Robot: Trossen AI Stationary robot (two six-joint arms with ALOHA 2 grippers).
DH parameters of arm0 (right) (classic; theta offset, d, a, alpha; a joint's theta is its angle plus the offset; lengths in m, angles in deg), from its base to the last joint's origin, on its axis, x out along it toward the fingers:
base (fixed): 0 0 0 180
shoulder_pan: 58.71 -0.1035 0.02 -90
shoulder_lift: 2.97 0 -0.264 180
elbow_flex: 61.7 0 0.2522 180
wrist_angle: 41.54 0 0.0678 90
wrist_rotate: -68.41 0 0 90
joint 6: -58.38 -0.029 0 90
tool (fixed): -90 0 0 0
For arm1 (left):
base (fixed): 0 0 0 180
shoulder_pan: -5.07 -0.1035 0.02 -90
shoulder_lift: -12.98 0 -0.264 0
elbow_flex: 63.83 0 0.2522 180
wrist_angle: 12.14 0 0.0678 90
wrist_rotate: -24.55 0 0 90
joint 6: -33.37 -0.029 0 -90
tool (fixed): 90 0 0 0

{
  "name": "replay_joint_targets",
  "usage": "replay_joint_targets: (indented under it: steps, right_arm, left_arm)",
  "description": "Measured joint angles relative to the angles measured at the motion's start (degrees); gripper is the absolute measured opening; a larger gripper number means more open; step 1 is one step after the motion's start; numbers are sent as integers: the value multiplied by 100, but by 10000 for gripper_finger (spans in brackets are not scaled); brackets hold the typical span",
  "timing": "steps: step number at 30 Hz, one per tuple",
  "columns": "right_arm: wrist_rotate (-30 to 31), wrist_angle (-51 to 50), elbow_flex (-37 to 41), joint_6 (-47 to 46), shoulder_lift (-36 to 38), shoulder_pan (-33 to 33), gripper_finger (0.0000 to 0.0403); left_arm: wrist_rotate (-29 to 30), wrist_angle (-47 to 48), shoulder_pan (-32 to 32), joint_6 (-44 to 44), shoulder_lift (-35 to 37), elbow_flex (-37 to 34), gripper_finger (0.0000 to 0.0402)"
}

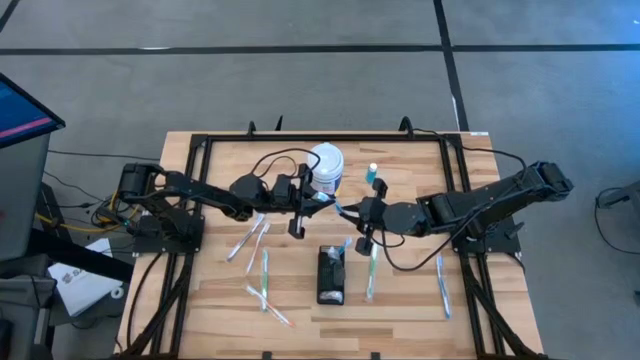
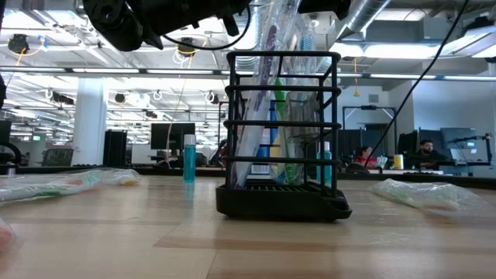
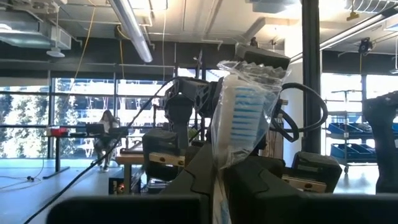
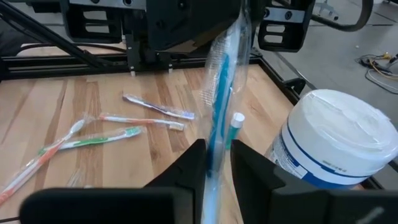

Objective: Pick & Place toothbrushing station
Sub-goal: Put the top blue toothbrush into the black mesh organizer

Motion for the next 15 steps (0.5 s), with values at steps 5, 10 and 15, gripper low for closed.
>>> replay_joint_targets:
  steps: [5,10,15]
  right_arm:
    - [1,-1,0,0,0,0,66]
    - [32,-11,0,0,0,2,67]
    - [57,-1,0,0,0,9,67]
  left_arm:
    - [-9,509,-1,-2,213,0,8]
    - [-32,1490,2,2,689,-4,8]
    - [-55,2408,11,30,1050,-7,9]
